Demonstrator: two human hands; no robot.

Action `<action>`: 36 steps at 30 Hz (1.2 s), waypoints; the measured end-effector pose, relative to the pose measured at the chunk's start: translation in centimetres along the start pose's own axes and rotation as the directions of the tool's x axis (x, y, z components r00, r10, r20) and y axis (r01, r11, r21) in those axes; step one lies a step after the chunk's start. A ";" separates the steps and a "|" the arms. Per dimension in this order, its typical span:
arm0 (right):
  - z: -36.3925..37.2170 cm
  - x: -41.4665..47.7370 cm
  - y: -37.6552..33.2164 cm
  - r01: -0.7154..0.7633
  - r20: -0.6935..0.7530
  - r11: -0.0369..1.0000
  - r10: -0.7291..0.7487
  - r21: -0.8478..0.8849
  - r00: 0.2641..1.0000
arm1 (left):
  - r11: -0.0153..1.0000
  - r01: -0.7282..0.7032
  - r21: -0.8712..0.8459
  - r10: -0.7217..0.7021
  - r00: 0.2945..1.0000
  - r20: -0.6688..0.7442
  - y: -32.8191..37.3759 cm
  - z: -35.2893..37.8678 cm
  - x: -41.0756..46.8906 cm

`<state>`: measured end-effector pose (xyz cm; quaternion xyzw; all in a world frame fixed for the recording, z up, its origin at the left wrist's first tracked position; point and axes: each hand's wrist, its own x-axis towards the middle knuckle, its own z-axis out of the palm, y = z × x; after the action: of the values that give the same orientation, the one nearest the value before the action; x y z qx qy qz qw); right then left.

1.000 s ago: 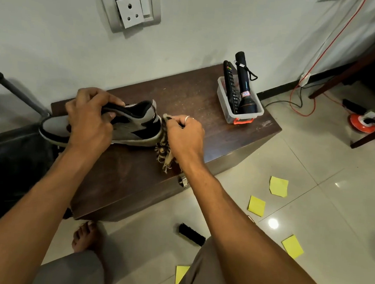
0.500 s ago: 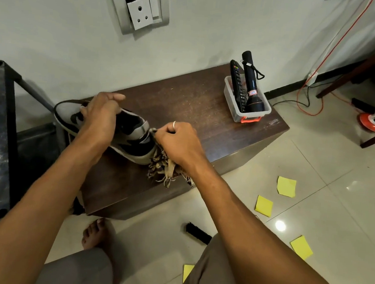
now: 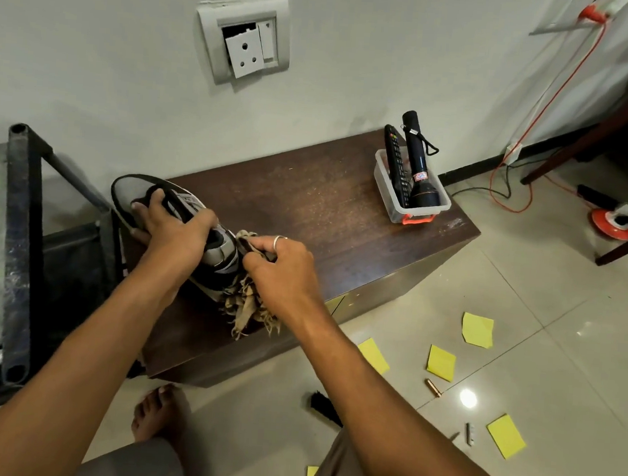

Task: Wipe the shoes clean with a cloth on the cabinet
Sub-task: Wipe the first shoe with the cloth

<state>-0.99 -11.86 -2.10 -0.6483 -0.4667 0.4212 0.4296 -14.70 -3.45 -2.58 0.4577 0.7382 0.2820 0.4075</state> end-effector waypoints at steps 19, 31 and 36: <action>0.8 -1.8 0.0 -0.009 0.054 0.996 0.014 -0.088 0.998 | 0.985 0.041 -0.169 -0.004 0.976 0.217 -0.3 -1.9 0.1; 0.8 -1.6 0.3 -0.021 0.081 1.000 0.020 0.013 0.997 | 0.993 -0.071 -0.089 0.082 0.989 0.126 -1.2 -1.1 -0.6; 1.8 -1.4 0.6 -0.022 0.016 0.999 0.021 0.033 1.000 | 0.990 -0.078 -0.120 0.091 0.990 0.112 -2.0 -0.6 -0.3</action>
<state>-2.82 -13.04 -2.95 -0.6429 -0.4560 0.4383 0.4320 -15.98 -4.54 -3.75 0.4801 0.6754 0.3139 0.4634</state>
